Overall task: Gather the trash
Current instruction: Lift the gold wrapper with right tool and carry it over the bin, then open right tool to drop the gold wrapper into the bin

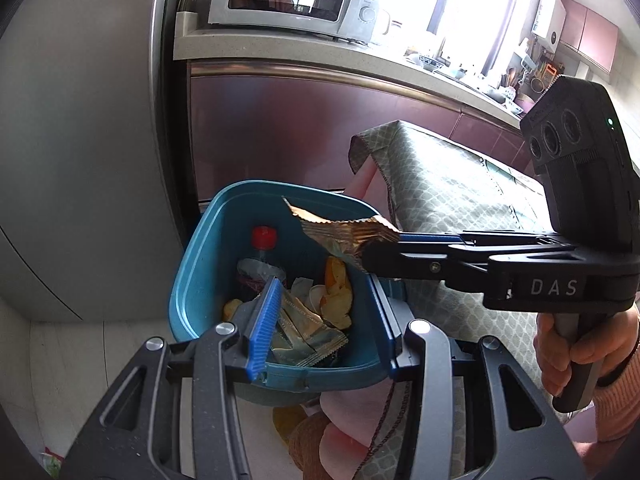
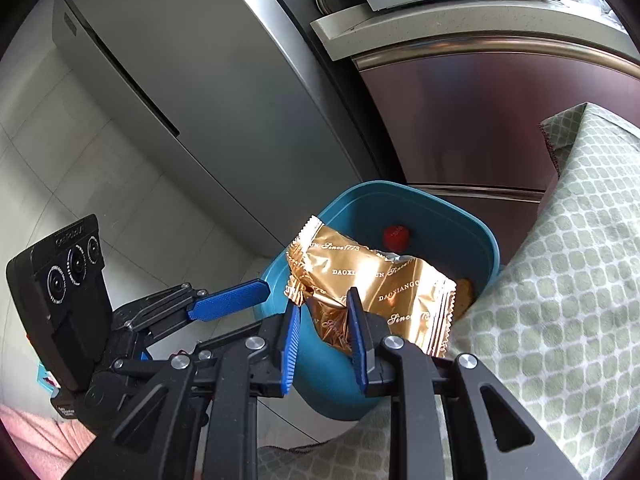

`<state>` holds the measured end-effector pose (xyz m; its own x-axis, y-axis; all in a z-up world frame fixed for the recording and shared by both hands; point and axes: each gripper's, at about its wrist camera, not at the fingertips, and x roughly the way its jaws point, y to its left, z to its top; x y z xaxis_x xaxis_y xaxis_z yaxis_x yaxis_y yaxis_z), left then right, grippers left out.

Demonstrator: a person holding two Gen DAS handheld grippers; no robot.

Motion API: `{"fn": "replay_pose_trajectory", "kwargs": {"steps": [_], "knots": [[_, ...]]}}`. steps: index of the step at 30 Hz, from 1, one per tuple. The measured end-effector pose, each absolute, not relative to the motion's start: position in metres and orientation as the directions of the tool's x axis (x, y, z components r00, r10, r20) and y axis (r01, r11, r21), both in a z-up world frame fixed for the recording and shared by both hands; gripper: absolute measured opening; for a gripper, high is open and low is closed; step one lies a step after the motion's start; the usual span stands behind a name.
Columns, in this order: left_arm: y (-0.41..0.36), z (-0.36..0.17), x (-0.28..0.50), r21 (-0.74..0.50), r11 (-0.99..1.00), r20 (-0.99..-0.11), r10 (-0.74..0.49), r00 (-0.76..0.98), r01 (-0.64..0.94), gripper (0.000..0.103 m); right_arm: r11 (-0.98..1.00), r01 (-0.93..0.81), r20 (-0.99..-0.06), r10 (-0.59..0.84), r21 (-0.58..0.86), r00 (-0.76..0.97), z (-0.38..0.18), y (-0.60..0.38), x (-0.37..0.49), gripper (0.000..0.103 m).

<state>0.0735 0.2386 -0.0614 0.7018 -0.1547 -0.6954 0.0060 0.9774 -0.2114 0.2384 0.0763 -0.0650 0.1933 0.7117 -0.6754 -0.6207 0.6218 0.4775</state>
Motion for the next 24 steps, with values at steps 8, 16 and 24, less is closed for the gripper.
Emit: {"fn": "replay_pose_trajectory", "kwargs": {"steps": [8, 16, 24], "knots": [[0.243, -0.07, 0.076, -0.211, 0.977, -0.708, -0.144, 0.692, -0.013, 0.042, 0.642, -0.601, -0.695, 0.694, 0.477, 0.19, -0.077, 0.092, 0.246, 0.024], [0.244, -0.077, 0.082, -0.214, 0.976, -0.715, -0.138, 0.685, -0.026, 0.042, 0.655, -0.58, -0.695, 0.691, 0.485, 0.199, -0.079, 0.092, 0.245, 0.027], [0.245, -0.082, 0.084, -0.217, 0.976, -0.717, -0.138, 0.683, -0.03, 0.042, 0.657, -0.575, -0.691, 0.693, 0.488, 0.206, -0.078, 0.092, 0.245, 0.035]]}}
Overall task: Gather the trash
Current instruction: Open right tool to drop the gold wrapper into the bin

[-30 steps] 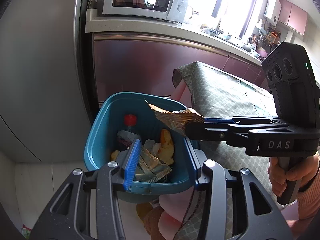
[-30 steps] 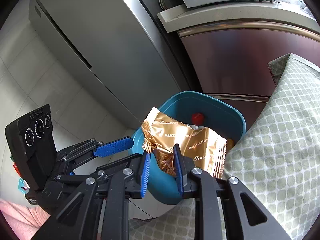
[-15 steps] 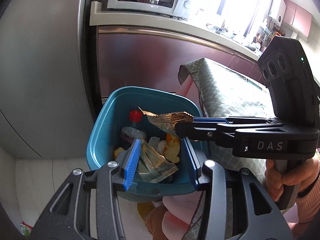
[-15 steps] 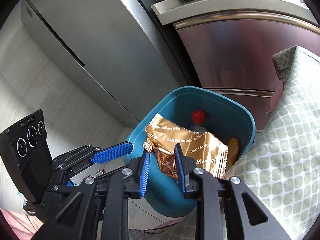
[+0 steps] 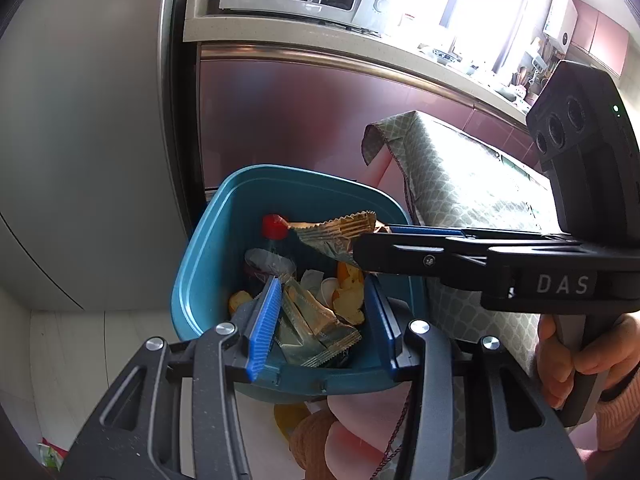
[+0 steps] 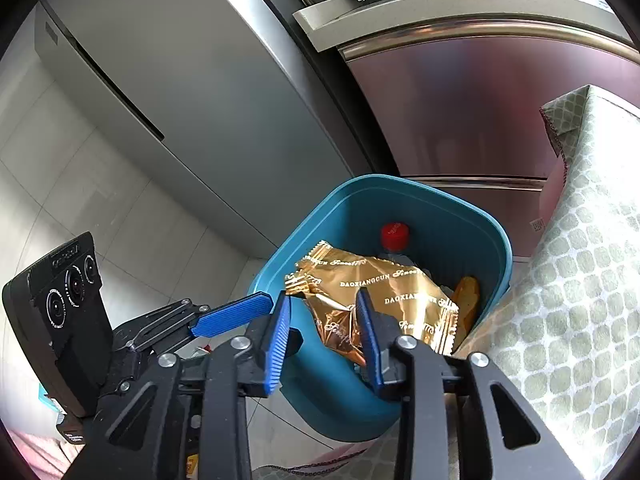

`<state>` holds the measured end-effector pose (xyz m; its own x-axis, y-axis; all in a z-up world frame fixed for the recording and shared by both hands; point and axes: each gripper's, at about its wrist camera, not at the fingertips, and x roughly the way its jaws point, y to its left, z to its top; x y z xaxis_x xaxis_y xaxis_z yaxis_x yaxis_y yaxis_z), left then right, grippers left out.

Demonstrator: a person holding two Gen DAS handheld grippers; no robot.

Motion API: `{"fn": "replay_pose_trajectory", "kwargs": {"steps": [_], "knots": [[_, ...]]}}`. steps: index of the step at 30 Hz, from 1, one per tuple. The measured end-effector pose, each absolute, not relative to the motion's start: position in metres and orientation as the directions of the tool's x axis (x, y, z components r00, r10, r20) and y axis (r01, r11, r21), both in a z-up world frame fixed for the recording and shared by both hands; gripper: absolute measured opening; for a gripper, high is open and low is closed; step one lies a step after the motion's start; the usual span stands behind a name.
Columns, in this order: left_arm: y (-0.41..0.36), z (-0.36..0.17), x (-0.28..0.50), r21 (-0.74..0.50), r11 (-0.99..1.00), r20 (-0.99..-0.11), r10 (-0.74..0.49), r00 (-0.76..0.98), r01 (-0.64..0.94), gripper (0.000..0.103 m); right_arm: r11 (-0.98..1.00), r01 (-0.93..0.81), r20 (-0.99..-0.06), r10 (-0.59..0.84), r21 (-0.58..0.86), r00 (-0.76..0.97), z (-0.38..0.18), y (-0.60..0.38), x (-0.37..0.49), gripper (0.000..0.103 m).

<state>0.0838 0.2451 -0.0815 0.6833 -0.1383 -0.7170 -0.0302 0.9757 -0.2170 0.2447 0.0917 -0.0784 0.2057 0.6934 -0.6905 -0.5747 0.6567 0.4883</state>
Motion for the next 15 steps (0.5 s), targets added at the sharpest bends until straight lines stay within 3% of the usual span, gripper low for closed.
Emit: {"fn": "replay_pose_trajectory", "kwargs": {"steps": [2, 8, 15], "knots": [[0.246, -0.081, 0.083, -0.22, 0.975, -0.716, -0.14, 0.684, -0.031, 0.042, 0.655, -0.57, -0.681, 0.701, 0.496, 0.212, -0.076, 0.09, 0.245, 0.04], [0.247, -0.083, 0.082, -0.217, 0.975, -0.722, -0.135, 0.679, -0.038, 0.042, 0.658, -0.562, -0.678, 0.702, 0.501, 0.218, -0.075, 0.087, 0.244, 0.04], [0.242, -0.08, 0.077, -0.205, 0.978, -0.711, -0.117, 0.693, -0.045, 0.054, 0.666, -0.56, -0.672, 0.7, 0.493, 0.241, -0.071, 0.076, 0.238, 0.044]]}}
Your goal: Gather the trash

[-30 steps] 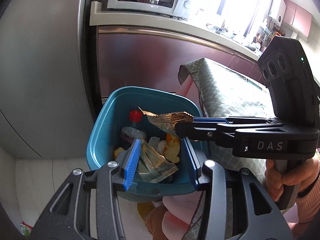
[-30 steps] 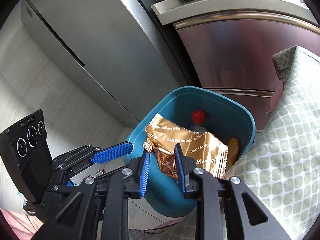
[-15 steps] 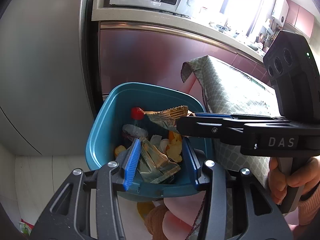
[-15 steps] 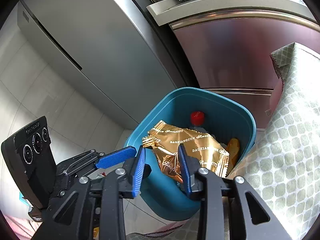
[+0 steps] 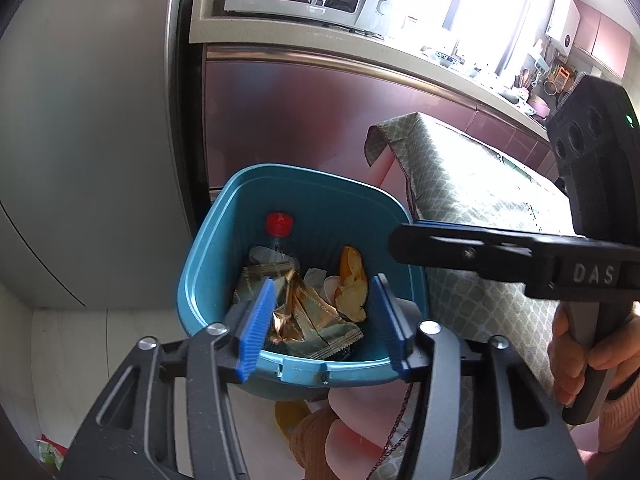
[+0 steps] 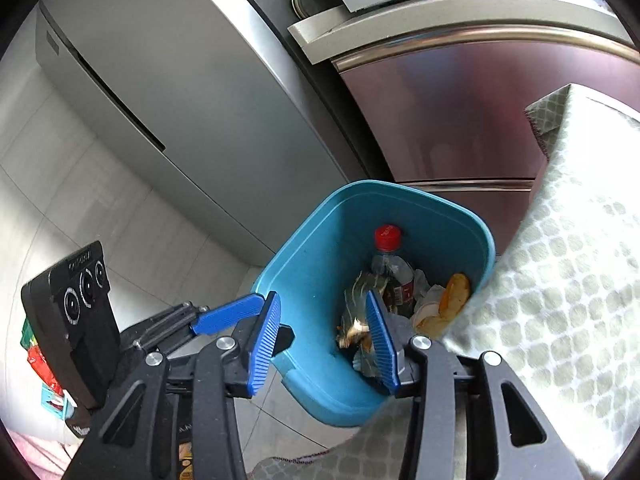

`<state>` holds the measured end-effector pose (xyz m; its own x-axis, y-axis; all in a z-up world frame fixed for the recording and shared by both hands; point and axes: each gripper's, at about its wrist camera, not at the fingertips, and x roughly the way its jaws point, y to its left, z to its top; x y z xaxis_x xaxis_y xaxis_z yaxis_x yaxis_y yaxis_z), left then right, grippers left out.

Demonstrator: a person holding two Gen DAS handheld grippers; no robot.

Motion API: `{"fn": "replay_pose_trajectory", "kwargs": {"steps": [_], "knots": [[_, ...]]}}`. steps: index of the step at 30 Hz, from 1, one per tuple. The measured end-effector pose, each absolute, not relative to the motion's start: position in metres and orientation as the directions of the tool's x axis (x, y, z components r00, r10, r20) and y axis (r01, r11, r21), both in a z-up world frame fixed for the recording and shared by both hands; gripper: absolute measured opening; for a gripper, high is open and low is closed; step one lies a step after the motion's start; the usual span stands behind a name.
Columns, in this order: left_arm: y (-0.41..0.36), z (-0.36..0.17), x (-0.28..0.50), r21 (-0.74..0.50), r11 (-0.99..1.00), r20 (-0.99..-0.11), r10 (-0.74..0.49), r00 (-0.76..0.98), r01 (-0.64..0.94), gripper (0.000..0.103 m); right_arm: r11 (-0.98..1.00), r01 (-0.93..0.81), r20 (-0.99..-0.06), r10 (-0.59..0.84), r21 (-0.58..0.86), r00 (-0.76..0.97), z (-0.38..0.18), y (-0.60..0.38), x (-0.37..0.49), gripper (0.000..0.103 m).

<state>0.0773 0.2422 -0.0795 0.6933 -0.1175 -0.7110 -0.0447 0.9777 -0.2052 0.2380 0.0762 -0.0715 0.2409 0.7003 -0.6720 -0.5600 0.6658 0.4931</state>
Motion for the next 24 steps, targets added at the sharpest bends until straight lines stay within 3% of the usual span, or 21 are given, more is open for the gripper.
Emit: {"fn": "replay_pose_trajectory", "kwargs": {"steps": [5, 13, 16, 24], "knots": [[0.239, -0.071, 0.069, -0.185, 0.982, -0.693, -0.096, 0.715, -0.048, 0.065, 0.697, -0.559, -0.671, 0.676, 0.45, 0.303, -0.068, 0.06, 0.224, 0.05], [0.226, -0.053, 0.048, -0.149, 0.988, -0.654, -0.06, 0.754, -0.05, 0.093, 0.754, -0.539, -0.637, 0.633, 0.376, 0.441, -0.054, 0.025, 0.189, 0.059], [0.219, -0.046, 0.039, -0.128, 0.991, -0.636, -0.049, 0.77, -0.043, 0.098, 0.773, -0.543, -0.626, 0.608, 0.328, 0.488, -0.047, 0.017, 0.175, 0.063], [0.197, -0.028, 0.018, -0.085, 0.996, -0.592, -0.022, 0.806, -0.035, 0.098, 0.825, -0.513, -0.569, 0.546, 0.236, 0.615, -0.034, -0.01, 0.137, 0.084]]}}
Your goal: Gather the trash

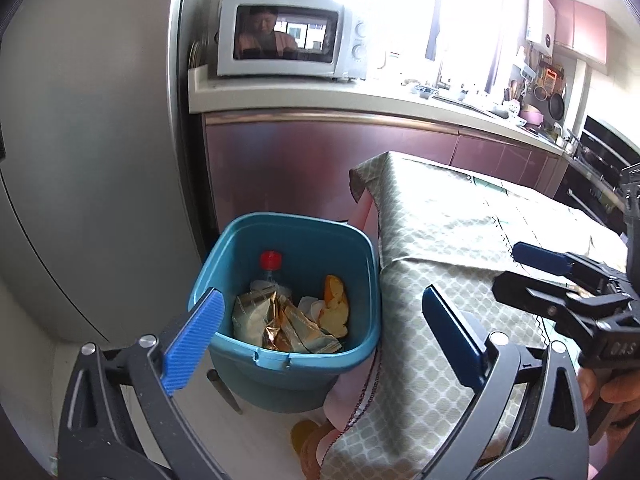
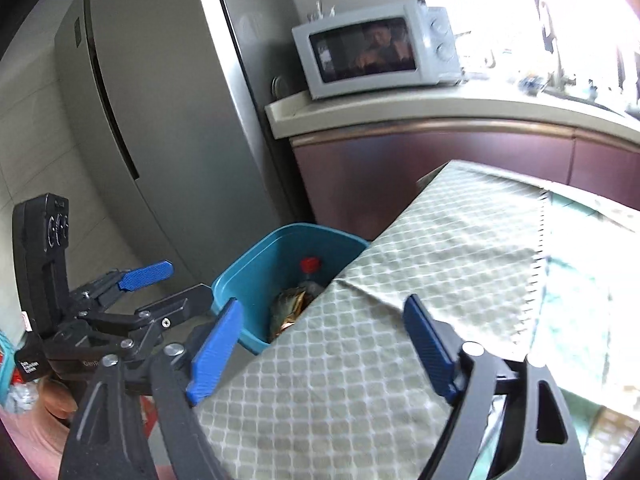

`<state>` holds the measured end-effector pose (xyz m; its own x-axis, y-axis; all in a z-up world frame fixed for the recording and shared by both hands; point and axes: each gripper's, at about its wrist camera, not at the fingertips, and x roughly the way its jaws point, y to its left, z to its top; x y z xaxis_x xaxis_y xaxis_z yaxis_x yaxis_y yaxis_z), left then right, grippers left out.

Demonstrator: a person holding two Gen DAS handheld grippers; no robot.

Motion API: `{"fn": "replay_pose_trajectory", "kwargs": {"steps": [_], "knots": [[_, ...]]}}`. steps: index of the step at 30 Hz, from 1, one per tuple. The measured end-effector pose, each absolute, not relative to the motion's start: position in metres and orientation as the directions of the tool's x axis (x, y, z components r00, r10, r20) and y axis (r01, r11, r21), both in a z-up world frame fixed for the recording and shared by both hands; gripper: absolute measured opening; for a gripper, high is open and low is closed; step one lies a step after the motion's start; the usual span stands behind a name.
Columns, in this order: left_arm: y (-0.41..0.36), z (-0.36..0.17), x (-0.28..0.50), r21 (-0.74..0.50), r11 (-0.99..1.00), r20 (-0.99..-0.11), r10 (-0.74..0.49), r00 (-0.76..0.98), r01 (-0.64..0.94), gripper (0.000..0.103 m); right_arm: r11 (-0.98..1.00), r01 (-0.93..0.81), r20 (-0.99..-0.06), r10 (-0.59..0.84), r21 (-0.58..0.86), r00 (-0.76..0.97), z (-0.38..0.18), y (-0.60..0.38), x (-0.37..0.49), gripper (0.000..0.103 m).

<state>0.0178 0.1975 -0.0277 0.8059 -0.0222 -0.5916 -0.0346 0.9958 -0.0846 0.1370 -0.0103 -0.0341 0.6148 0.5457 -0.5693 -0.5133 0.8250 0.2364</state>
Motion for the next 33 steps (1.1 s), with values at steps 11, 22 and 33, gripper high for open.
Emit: {"fn": "replay_pose_trajectory", "kwargs": {"steps": [11, 22, 33], "knots": [[0.169, -0.009, -0.012, -0.069, 0.997, -0.524, -0.017, 0.852, -0.022, 0.098, 0.899, -0.408, -0.48, 0.43, 0.156, 0.764, -0.026, -0.056, 0.094, 0.096], [0.14, 0.009, -0.039, -0.018, 1.0, -0.416, 0.004, 0.91, -0.013, 0.098, 0.954, -0.287, -0.383, 0.299, 0.089, 0.874, -0.016, -0.09, 0.056, 0.096], [0.117, 0.018, -0.061, 0.013, 1.0, -0.328, 0.008, 0.945, -0.004, 0.098, 0.978, -0.187, -0.316, 0.207, 0.093, 0.926, -0.011, -0.121, 0.034, 0.097]]}}
